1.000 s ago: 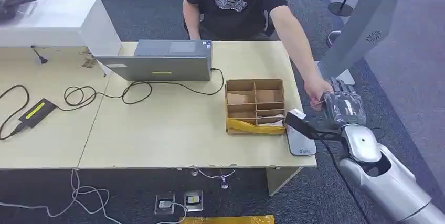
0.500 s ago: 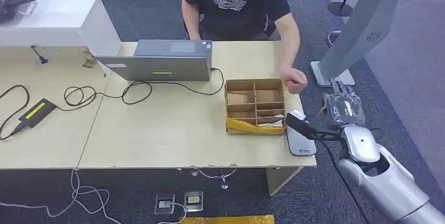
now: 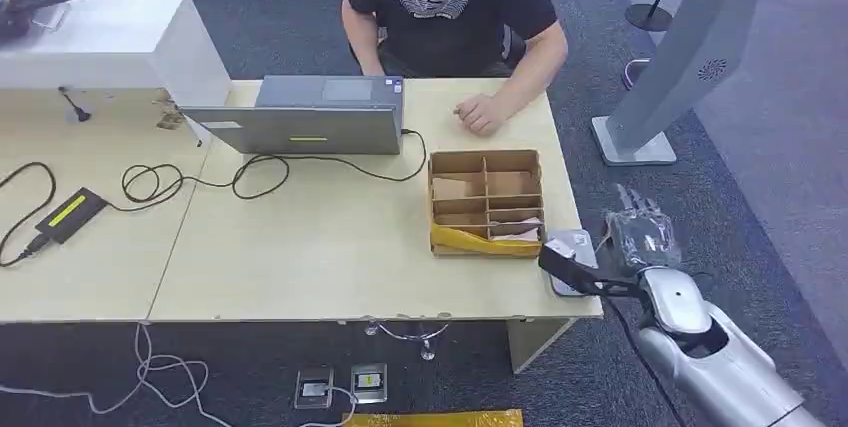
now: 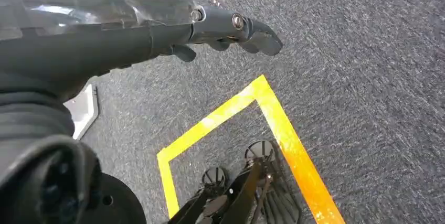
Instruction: Pass the card to the sensor for recognition and then transmit it.
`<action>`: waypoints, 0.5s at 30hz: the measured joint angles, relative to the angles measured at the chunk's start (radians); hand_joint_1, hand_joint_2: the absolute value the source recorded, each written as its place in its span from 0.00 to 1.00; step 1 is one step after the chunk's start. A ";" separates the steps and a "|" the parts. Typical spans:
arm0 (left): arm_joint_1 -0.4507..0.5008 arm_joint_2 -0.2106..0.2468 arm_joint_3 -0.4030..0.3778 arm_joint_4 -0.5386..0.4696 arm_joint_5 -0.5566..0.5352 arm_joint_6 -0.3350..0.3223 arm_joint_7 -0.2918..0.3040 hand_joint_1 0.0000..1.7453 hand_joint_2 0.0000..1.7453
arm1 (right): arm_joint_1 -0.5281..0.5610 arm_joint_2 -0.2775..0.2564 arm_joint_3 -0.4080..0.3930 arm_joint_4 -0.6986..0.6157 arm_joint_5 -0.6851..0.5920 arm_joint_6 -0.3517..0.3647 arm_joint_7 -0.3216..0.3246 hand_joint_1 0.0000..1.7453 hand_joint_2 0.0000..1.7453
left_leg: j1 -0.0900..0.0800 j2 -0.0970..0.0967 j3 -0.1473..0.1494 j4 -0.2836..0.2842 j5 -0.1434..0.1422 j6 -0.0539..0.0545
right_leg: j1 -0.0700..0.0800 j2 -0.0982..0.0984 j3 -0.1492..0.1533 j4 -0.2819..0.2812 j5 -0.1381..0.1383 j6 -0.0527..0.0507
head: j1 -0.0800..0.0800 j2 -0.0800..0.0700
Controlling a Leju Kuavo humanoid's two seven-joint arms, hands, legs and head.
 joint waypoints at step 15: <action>0.000 0.000 0.000 0.000 -0.002 0.001 0.003 0.00 0.00 | -0.012 0.025 0.056 0.057 -0.057 -0.031 -0.039 1.00 1.00 | 0.000 0.000 0.000 0.000 0.000 0.000 | 0.000 0.000 0.000 0.000 0.000 0.000 | 0.000 0.000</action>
